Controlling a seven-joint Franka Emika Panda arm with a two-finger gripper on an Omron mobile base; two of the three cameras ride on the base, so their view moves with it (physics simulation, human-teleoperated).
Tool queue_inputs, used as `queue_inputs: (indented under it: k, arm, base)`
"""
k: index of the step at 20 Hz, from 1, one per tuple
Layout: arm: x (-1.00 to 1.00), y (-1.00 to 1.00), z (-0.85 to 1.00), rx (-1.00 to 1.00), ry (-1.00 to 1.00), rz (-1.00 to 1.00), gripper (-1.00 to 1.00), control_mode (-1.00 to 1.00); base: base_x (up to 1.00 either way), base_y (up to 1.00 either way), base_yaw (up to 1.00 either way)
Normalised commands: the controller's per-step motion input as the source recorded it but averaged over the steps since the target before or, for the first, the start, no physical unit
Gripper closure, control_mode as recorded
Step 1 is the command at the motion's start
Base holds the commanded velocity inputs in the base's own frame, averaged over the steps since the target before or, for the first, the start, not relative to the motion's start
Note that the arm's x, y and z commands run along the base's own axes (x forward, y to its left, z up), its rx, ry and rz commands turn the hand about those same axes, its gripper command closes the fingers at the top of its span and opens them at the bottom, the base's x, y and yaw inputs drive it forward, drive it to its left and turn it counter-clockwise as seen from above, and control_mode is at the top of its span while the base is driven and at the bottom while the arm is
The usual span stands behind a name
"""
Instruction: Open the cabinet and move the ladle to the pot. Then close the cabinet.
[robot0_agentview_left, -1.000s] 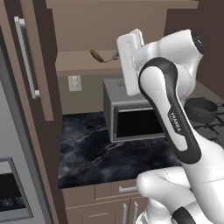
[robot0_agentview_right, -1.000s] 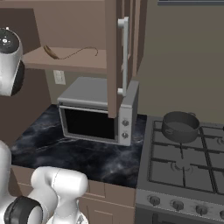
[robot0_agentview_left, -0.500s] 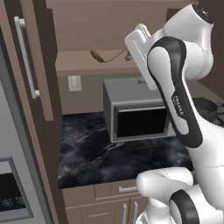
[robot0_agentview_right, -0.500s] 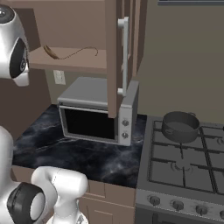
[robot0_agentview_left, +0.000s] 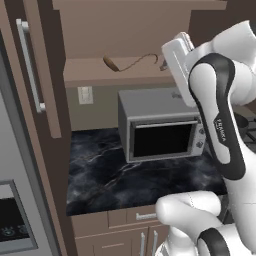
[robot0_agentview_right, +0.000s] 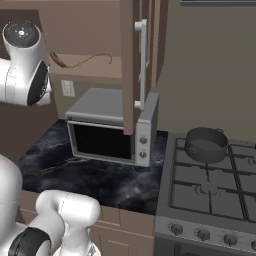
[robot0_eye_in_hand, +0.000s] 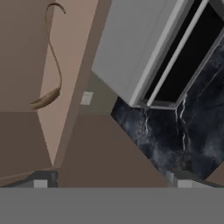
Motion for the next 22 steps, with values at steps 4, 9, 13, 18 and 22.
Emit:
queue_inputs:
  k: [4,9,13,18,22]
  arm:
    - [0.07,-0.1,-0.33,0.07,-0.14,-0.02,-1.0,-1.0]
    - [0.28,-0.02,-0.04,0.0,0.0,-0.01,-1.0,-1.0]
    - [0.17,-0.15,0.0,0.0,0.0,-0.02,-1.0,-1.0]
    - [0.16,-0.2,0.0,0.0,0.0,-0.06,-1.0,-1.0]
    - [0.18,-0.24,0.0,0.0,0.0,-0.06,-1.0,-1.0]
  base:
    - [0.0,0.0,0.0]
    - [0.0,0.0,0.0]
    - [0.0,0.0,0.0]
    - [0.0,0.0,0.0]
    - [0.0,0.0,0.0]
